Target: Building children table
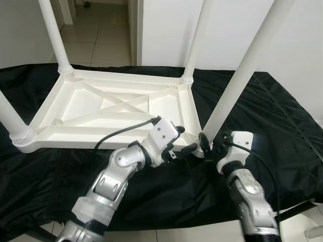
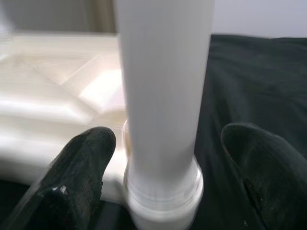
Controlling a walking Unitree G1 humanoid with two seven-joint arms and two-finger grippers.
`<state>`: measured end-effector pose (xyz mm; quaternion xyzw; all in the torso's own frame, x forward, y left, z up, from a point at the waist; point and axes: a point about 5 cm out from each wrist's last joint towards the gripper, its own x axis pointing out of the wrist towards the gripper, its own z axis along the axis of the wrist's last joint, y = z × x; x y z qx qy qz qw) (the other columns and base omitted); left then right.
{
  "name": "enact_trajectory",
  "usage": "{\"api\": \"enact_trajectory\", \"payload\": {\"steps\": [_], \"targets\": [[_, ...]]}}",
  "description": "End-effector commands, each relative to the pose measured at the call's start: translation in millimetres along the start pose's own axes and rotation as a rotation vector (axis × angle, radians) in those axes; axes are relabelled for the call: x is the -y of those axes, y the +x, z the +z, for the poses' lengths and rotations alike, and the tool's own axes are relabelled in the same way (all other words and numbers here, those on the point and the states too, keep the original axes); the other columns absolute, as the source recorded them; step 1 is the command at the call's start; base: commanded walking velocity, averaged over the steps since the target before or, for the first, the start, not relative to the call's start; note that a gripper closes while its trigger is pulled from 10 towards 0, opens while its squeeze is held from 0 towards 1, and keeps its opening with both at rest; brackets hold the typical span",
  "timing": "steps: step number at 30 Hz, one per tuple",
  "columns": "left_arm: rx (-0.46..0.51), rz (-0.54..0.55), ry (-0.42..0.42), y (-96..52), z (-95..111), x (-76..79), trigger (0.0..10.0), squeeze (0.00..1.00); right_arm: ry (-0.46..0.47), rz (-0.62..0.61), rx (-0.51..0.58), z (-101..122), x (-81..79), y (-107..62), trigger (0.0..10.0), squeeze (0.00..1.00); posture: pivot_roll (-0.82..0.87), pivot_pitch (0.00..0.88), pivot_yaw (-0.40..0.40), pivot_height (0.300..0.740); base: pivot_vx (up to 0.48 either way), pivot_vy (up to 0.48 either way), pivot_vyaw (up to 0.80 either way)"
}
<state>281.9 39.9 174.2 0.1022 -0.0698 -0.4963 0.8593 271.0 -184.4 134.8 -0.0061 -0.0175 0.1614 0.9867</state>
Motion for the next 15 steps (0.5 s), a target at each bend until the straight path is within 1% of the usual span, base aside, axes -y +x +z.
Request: {"api": "enact_trajectory", "payload": {"steps": [1,2,3,5,6,8,10,13,14,15], "targets": [[-0.003,-0.024,-0.009,0.3,1,4.4,10.0,0.00,-0.018,0.065,-0.016,-4,9.8,-5.2,10.0,0.00,-0.08,0.000,-0.060,0.740,0.000,0.000,0.00],[-0.006,-0.023,-0.008,-0.1,1,3.8,10.0,0.00,-0.026,0.096,-0.028,-4,16.9,-4.8,10.0,0.00,-0.08,0.000,-0.062,0.740,0.000,0.000,0.00],[-0.006,-0.023,-0.008,-0.1,1,3.8,10.0,0.00,-0.026,0.096,-0.028,-4,16.9,-4.8,10.0,0.00,-0.08,0.000,-0.062,0.740,0.000,0.000,0.00],[-0.008,-0.021,-0.006,-0.5,1,2.7,10.0,0.00,-0.038,0.135,-0.043,-4,25.1,-3.5,10.0,0.00,-0.07,0.000,-0.061,0.740,0.000,0.000,0.00],[-0.008,-0.021,-0.006,-0.5,1,2.7,10.0,0.00,-0.038,0.135,-0.043,-4,25.1,-3.5,10.0,0.00,-0.07,0.000,-0.061,0.740,0.000,0.000,0.00],[-0.010,-0.018,0.000,-0.9,2,2.0,10.0,0.00,-0.064,0.180,-0.071,-4,37.4,3.9,10.0,0.00,-0.06,0.000,-0.060,0.740,0.000,0.000,0.00],[-0.012,-0.015,0.004,-1.2,3,1.5,10.0,0.00,-0.077,0.210,-0.083,-3,43.8,10.7,10.0,0.00,-0.06,0.000,-0.059,0.740,0.000,0.000,0.00],[-0.012,-0.014,0.005,-1.2,3,1.5,10.0,0.00,-0.081,0.229,-0.088,-2,44.3,13.9,10.0,0.00,-0.06,0.000,-0.059,0.740,0.000,0.000,0.00],[-0.012,-0.013,0.006,-1.2,4,1.3,10.0,0.00,-0.100,0.248,-0.091,-1,44.5,18.6,10.0,0.00,-0.05,0.000,-0.055,0.740,0.000,0.000,0.00],[-0.012,-0.013,0.006,-1.2,4,1.3,10.0,0.00,-0.100,0.248,-0.091,-1,44.5,18.6,10.0,0.00,-0.05,0.000,-0.055,0.740,0.000,0.000,0.00]]}}
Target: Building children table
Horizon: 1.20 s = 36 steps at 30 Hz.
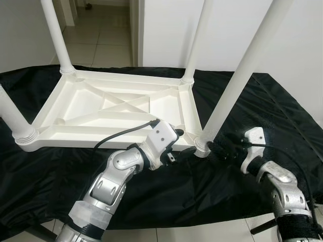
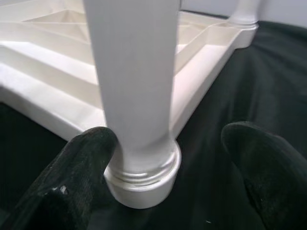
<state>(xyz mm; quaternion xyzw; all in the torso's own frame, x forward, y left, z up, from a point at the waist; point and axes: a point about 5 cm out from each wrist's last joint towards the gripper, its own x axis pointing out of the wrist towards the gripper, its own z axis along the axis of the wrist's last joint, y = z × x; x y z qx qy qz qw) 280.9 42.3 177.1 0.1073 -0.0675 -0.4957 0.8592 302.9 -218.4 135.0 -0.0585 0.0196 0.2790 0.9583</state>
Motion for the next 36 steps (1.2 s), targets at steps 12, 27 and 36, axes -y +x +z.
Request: {"api": "enact_trajectory", "payload": {"steps": [12,27,36], "targets": [[0.003,-0.003,0.009,4.7,5,2.2,10.0,0.00,-0.095,0.214,-0.024,13,-13.9,53.5,10.0,0.00,-0.03,0.000,-0.066,0.740,0.000,0.000,0.00],[0.015,0.023,0.002,5.6,8,2.2,10.0,0.00,-0.096,0.308,-0.074,5,-9.9,56.7,0.0,0.00,-0.02,0.000,-0.086,0.740,0.000,0.000,0.00],[0.019,0.027,-0.001,7.3,10,1.3,10.0,0.00,-0.028,0.224,-0.007,9,-8.8,52.5,10.0,0.00,-0.04,0.006,-0.083,0.740,0.000,0.000,0.00]]}}
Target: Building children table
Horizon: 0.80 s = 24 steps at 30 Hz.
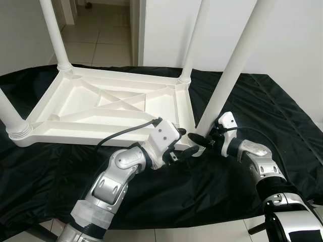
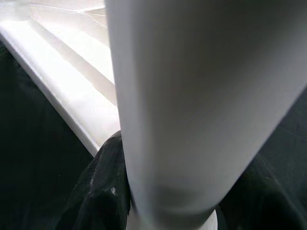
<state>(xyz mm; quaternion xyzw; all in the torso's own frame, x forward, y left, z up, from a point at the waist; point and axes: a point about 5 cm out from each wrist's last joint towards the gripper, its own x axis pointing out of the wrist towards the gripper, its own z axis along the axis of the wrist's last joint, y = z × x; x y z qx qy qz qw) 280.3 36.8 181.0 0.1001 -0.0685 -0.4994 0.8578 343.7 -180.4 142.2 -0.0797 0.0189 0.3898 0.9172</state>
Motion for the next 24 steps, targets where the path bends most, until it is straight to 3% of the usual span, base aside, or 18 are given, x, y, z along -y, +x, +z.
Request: {"api": "enact_trajectory", "payload": {"steps": [1,10,19,20,21,22,24], "targets": [[0.010,0.032,0.010,2.9,5,-0.6,10.0,0.00,0.040,-0.036,0.015,-1,-1.5,-2.4,10.0,0.00,-0.04,0.007,-0.084,0.740,0.000,0.000,0.00],[0.013,0.032,0.003,5.1,5,0.0,10.0,0.00,0.070,-0.331,0.078,3,-16.6,7.1,10.0,0.00,-0.05,0.014,-0.080,0.740,0.000,0.000,0.00],[0.012,0.035,0.000,4.3,4,-0.7,10.0,0.00,0.113,-0.474,0.078,1,-31.2,12.9,10.0,0.00,-0.05,0.019,-0.075,0.740,0.000,0.000,0.00],[0.010,0.036,-0.002,3.4,4,-1.1,10.0,0.00,0.166,-0.612,0.070,-1,-39.5,16.3,10.0,0.00,-0.05,0.020,-0.071,0.740,0.000,0.000,0.00],[0.010,0.036,-0.002,3.4,4,-1.1,10.0,0.00,0.166,-0.612,0.070,-1,-39.5,16.3,10.0,0.00,-0.05,0.020,-0.071,0.740,0.000,0.000,0.00],[0.008,0.037,-0.003,3.2,4,-1.4,10.0,0.00,0.215,-0.738,0.059,-2,-47.2,18.0,10.0,0.00,-0.05,0.020,-0.070,0.740,0.000,0.000,0.00],[0.008,0.037,-0.003,3.2,4,-1.4,10.0,0.00,0.215,-0.738,0.059,-2,-47.2,18.0,10.0,0.00,-0.05,0.020,-0.070,0.740,0.000,0.000,0.00]]}}
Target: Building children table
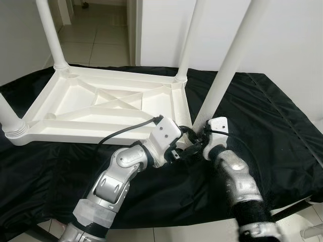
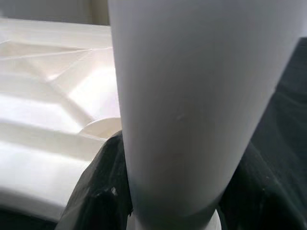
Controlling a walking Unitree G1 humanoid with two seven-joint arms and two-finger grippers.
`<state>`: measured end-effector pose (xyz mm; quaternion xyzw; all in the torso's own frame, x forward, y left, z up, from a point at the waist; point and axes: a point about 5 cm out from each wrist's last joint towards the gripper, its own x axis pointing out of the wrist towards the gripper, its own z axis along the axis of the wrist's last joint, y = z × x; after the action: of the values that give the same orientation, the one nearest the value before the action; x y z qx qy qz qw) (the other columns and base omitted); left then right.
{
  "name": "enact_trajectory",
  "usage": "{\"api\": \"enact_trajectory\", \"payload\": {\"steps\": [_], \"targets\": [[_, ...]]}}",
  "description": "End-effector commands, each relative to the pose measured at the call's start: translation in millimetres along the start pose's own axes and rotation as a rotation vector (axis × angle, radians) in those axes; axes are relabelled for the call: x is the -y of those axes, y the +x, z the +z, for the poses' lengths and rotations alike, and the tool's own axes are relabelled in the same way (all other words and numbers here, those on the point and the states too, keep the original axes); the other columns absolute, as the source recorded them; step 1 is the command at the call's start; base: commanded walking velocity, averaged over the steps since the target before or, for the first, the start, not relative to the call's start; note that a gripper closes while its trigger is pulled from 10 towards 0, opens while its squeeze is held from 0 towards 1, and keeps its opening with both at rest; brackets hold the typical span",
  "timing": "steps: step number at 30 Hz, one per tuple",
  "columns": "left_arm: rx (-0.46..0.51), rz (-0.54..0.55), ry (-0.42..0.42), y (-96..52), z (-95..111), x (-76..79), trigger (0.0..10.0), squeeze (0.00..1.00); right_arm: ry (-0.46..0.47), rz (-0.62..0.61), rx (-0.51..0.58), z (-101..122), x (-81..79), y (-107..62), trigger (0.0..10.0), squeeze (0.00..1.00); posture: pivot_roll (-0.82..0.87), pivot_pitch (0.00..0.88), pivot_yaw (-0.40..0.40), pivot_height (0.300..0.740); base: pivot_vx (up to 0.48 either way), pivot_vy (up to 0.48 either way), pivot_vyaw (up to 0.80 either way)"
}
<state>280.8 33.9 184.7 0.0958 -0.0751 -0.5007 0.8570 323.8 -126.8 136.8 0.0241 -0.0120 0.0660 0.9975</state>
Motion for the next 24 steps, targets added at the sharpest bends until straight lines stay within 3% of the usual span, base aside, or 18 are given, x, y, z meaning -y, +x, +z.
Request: {"api": "enact_trajectory", "payload": {"steps": [1,2,3,8,9,12,13,17,20,24], "targets": [[-0.008,0.039,-0.002,0.4,0,-1.6,10.0,0.00,0.025,-0.168,-0.037,-6,4.6,-5.4,10.0,0.00,-0.05,0.020,-0.070,0.740,0.000,0.000,0.00],[-0.008,0.039,-0.002,0.4,0,-1.6,10.0,0.00,0.025,-0.168,-0.037,-6,4.6,-5.4,10.0,0.00,-0.05,0.020,-0.070,0.740,0.000,0.000,0.00],[-0.007,0.039,-0.003,1.4,0,-1.7,10.0,0.00,0.049,-0.229,-0.047,-7,-7.0,-5.9,10.0,0.00,-0.05,0.020,-0.068,0.740,0.000,0.000,0.00],[-0.007,0.039,-0.003,1.4,0,-1.7,10.0,0.00,0.049,-0.229,-0.047,-7,-7.0,-5.9,10.0,0.00,-0.05,0.020,-0.068,0.740,0.000,0.000,0.00],[-0.004,0.038,-0.004,2.4,1,-1.7,10.0,0.00,0.051,-0.223,-0.037,-5,-17.8,-6.3,10.0,0.00,-0.05,0.019,-0.066,0.740,0.000,0.000,0.00],[-0.004,0.038,-0.004,2.4,1,-1.7,10.0,0.00,0.051,-0.223,-0.037,-5,-17.8,-6.3,10.0,0.00,-0.05,0.019,-0.066,0.740,0.000,0.000,0.00],[-0.001,0.040,-0.005,2.9,1,-2.3,10.0,0.00,0.082,-0.200,-0.020,-2,-20.9,-7.9,10.0,1.00,-0.05,0.017,-0.071,0.740,0.000,0.000,0.00],[0.003,0.046,-0.005,3.0,1,-2.9,10.0,0.00,0.104,-0.102,0.033,4,-15.1,-12.8,10.0,1.00,-0.05,0.014,-0.079,0.740,0.000,0.000,0.00],[0.003,0.046,-0.005,3.0,1,-2.9,10.0,0.00,0.104,-0.102,0.033,4,-15.1,-12.8,10.0,1.00,-0.05,0.014,-0.079,0.740,0.000,0.000,0.00],[0.004,0.047,-0.004,1.9,1,-2.5,10.0,0.00,0.073,-0.051,0.022,3,-3.8,-21.9,10.0,1.00,-0.05,0.012,-0.084,0.740,0.000,0.000,0.00]]}}
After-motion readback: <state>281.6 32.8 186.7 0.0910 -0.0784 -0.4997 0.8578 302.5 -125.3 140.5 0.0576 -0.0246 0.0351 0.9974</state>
